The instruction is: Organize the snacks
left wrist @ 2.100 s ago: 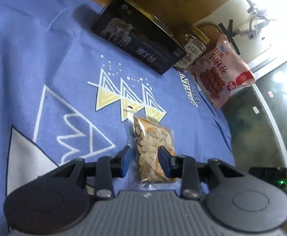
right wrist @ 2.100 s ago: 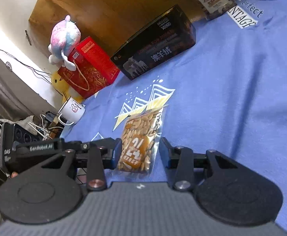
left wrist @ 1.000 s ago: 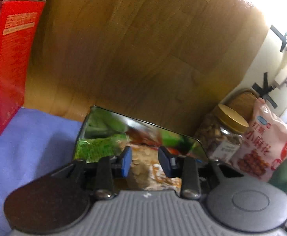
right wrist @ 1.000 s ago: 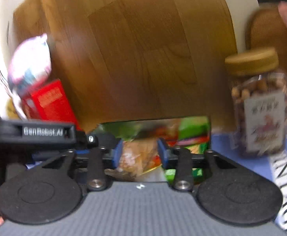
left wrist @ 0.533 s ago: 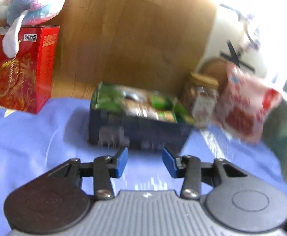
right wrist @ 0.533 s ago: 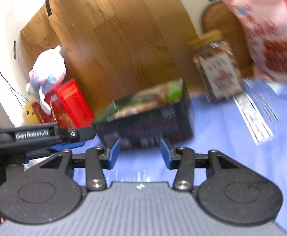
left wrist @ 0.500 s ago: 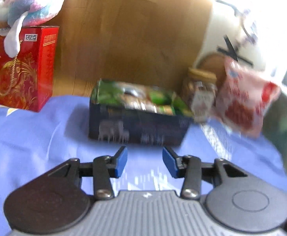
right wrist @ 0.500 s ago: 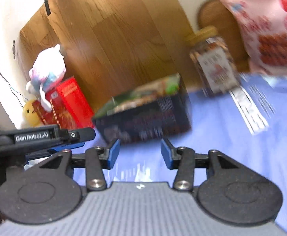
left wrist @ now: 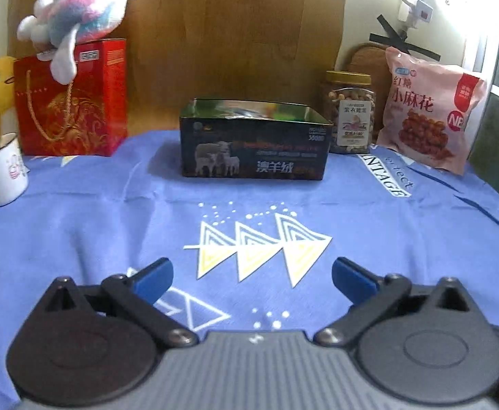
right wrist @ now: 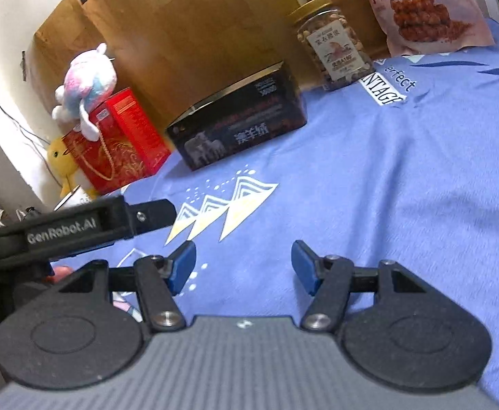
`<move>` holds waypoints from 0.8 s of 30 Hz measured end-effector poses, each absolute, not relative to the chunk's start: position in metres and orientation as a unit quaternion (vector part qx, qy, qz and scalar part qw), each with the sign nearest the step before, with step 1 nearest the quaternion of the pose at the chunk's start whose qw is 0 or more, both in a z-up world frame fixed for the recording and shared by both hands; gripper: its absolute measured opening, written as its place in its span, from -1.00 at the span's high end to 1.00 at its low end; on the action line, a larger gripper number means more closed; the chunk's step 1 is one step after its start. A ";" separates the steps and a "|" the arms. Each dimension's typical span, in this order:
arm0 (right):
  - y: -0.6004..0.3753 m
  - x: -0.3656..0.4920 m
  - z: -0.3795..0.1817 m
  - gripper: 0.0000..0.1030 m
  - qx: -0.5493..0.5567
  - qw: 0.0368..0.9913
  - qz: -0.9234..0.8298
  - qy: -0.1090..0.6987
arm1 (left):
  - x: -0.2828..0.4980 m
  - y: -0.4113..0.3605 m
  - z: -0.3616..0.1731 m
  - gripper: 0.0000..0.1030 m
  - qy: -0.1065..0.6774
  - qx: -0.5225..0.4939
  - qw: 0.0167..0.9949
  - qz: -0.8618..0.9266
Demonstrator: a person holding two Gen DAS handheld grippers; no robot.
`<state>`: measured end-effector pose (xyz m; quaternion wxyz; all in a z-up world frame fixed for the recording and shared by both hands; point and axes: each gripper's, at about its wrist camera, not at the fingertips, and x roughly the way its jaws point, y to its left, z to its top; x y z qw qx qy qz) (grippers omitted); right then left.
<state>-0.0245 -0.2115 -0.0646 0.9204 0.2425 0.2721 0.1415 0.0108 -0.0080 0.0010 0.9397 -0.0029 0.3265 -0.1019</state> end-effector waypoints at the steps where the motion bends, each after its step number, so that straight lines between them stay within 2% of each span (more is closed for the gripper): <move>1: -0.211 -0.026 -0.063 -0.25 0.241 0.922 0.142 0.268 | 0.010 -0.007 0.001 -0.99 0.326 -0.002 0.940 -0.099; 14: -0.211 -0.037 -0.062 -0.35 0.235 0.929 0.133 0.254 | 0.002 0.000 0.006 -1.00 0.303 0.021 0.950 -0.071; 24: -0.222 -0.039 -0.064 -0.41 0.257 0.931 0.100 0.239 | 0.004 -0.003 -0.001 -1.00 0.297 0.080 0.951 -0.024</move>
